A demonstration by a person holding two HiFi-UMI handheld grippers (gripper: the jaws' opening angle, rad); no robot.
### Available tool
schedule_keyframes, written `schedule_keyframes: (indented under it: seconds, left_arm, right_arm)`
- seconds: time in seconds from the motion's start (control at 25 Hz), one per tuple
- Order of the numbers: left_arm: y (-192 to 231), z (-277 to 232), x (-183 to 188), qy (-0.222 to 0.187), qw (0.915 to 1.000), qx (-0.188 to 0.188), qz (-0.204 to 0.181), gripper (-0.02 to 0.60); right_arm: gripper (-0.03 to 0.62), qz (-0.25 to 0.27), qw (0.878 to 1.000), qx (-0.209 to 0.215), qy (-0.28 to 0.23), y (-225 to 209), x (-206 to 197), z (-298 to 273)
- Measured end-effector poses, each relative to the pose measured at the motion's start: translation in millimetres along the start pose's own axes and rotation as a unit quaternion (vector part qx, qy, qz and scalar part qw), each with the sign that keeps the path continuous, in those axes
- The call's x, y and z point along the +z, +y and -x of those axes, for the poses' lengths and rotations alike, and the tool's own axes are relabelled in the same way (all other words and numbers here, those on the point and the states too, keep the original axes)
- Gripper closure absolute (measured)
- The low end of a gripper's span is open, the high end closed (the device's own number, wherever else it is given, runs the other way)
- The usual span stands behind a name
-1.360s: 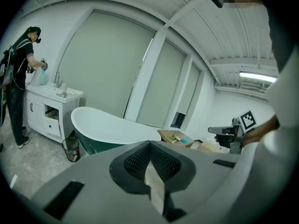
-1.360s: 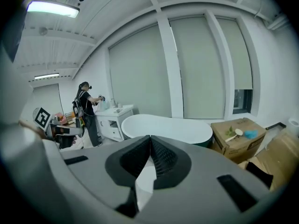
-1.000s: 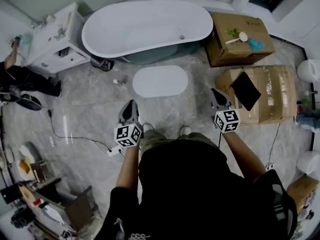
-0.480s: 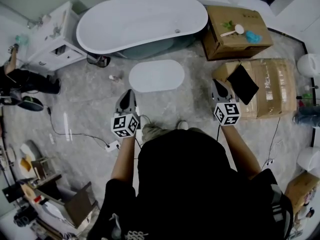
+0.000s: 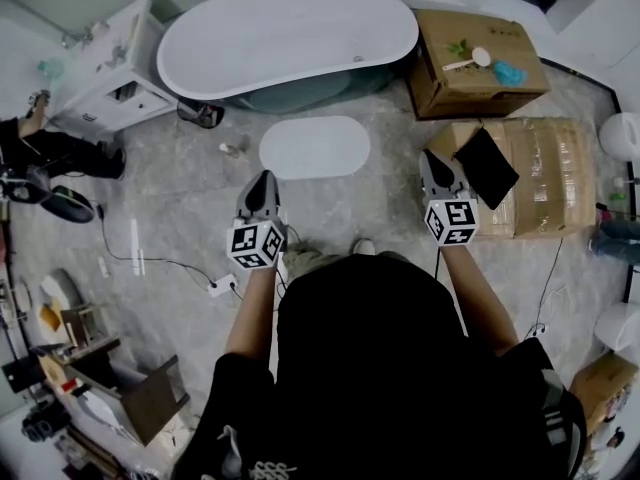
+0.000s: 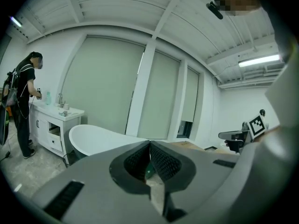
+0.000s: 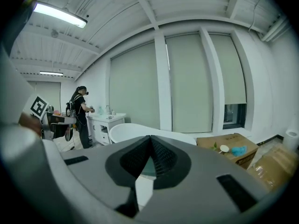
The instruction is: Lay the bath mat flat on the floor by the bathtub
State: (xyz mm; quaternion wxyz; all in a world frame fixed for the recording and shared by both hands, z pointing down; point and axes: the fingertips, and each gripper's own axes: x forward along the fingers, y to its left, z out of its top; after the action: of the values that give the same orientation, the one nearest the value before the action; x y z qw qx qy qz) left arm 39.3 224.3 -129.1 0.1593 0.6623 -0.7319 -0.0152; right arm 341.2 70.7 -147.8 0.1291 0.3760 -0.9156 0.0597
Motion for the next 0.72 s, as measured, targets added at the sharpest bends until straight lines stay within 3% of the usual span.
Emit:
schedule_keyframes:
  seconds: [0.72]
  left_arm:
    - [-32.6,42.4,-21.2,0.006,1.0000,-0.006,-0.005,0.561]
  right_arm:
    - [0.572,-0.004,1.000,0.025,0.004,18.1,-24.3,51.9]
